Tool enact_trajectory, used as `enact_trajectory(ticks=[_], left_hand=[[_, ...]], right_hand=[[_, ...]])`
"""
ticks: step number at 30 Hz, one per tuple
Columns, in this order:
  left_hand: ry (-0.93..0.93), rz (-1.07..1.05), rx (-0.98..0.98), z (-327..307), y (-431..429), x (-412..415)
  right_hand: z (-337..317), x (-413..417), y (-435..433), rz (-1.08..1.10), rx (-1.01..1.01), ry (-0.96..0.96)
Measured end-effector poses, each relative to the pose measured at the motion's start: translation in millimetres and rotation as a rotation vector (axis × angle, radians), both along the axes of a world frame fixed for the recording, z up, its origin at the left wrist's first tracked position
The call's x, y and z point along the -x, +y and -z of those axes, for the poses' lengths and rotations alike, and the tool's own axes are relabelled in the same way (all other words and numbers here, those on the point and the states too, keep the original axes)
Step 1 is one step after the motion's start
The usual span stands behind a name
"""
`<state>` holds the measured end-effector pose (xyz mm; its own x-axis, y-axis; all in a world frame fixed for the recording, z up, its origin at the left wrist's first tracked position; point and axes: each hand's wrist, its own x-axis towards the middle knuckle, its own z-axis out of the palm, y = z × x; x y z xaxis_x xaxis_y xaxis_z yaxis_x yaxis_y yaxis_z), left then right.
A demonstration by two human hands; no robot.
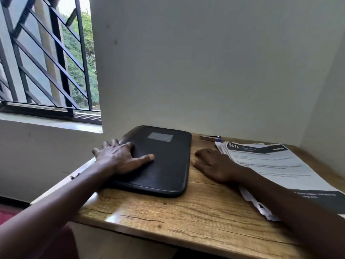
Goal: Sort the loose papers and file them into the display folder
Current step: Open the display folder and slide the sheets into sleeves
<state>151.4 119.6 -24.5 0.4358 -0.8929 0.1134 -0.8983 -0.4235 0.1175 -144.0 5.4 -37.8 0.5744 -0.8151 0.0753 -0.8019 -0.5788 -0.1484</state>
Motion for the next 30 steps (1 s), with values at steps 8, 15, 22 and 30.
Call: enact_trajectory(ticks=[8,15,22,30], left_hand=[[-0.001,0.132,-0.029,-4.9,10.9,54.0],[0.013,0.264,-0.002,-21.9,-13.6,49.6],[0.239,0.447,0.071,-32.9,-106.9,19.2],[0.211,0.457,0.024,6.6,-158.2,-5.4]], right_hand=[[-1.8,58.8,9.3,0.033,-0.061,-0.079],[-30.6,58.1,-32.1,0.061,0.125,-0.141],[-81.5,-15.6,-102.8,-0.104,0.074,-0.346],[-57.2,-126.1,-182.7,-0.191,-0.024,-0.387]])
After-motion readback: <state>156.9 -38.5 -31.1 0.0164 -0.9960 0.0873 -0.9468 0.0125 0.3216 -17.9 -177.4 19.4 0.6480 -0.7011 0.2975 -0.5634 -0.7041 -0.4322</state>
